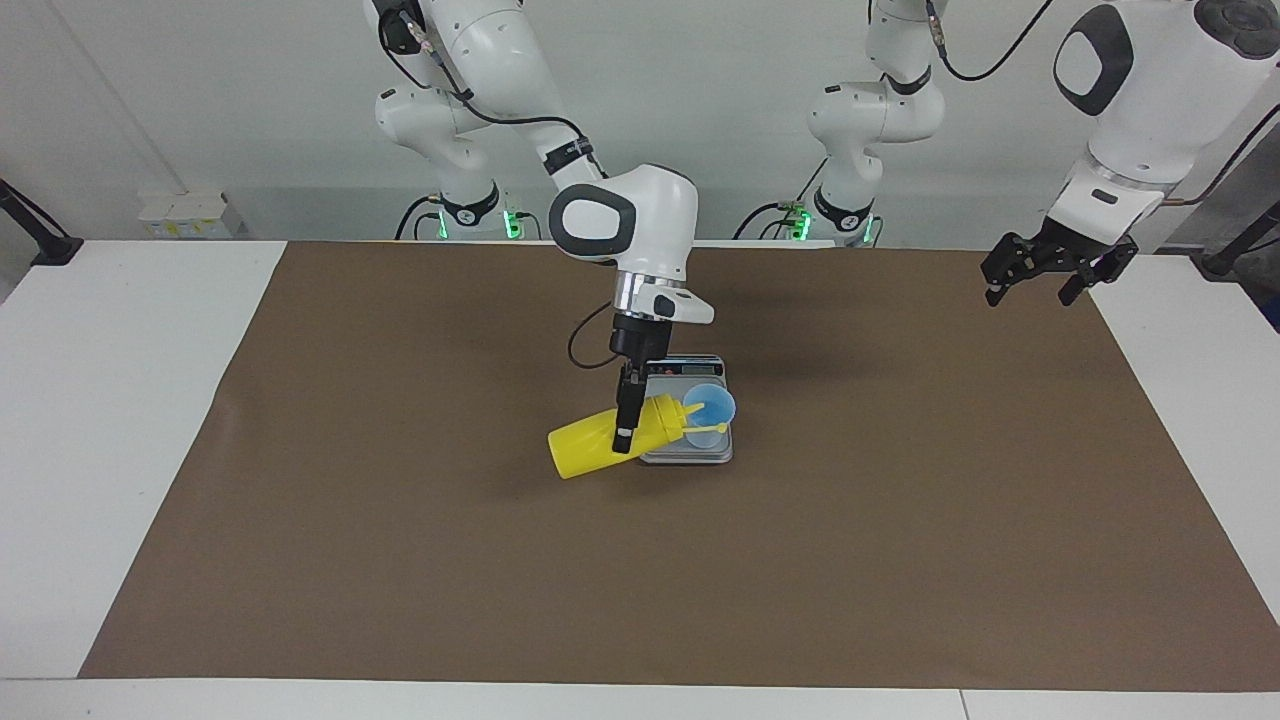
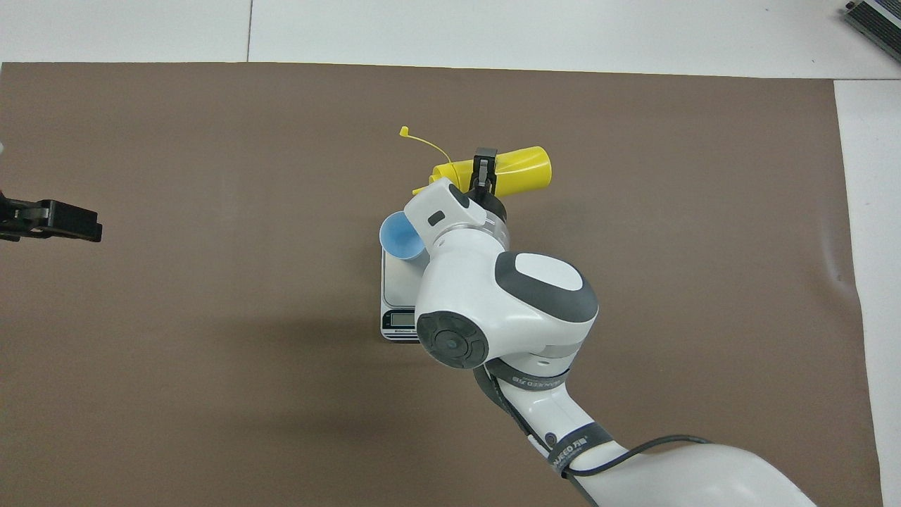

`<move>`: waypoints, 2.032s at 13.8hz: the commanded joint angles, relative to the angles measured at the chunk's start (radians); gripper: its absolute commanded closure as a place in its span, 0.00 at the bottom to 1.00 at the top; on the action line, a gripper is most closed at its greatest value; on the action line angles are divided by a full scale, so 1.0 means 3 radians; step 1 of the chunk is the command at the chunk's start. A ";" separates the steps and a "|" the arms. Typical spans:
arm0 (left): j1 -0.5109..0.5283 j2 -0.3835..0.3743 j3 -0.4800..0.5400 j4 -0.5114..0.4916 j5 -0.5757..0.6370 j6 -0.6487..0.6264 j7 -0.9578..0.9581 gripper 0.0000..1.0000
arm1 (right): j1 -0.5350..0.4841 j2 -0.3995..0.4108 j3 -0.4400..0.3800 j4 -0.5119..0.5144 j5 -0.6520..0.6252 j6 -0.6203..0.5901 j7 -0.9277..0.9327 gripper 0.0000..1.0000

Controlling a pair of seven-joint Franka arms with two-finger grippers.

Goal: Pour seasoning into cup on scale with both arms
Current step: 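Turn the yellow bottle upright and carry it away from the cup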

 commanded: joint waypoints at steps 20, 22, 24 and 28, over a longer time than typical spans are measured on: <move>0.0009 -0.0051 0.0001 -0.0043 -0.0039 -0.0032 -0.0021 0.00 | -0.0583 -0.0353 0.0026 0.0079 0.3140 0.0252 0.0028 1.00; 0.0009 -0.0051 0.0001 -0.0043 -0.0039 -0.0032 -0.0021 0.00 | -0.0654 -0.0399 0.0026 0.0074 0.3334 0.0237 0.0033 1.00; 0.0009 -0.0051 0.0001 -0.0043 -0.0039 -0.0032 -0.0021 0.00 | -0.0721 -0.0424 0.0026 0.0094 0.3513 0.0216 0.0033 1.00; 0.0009 -0.0051 0.0006 -0.0043 -0.0039 -0.0027 -0.0021 0.00 | -0.0731 -0.0399 0.0015 0.0237 0.3529 0.0068 0.0115 1.00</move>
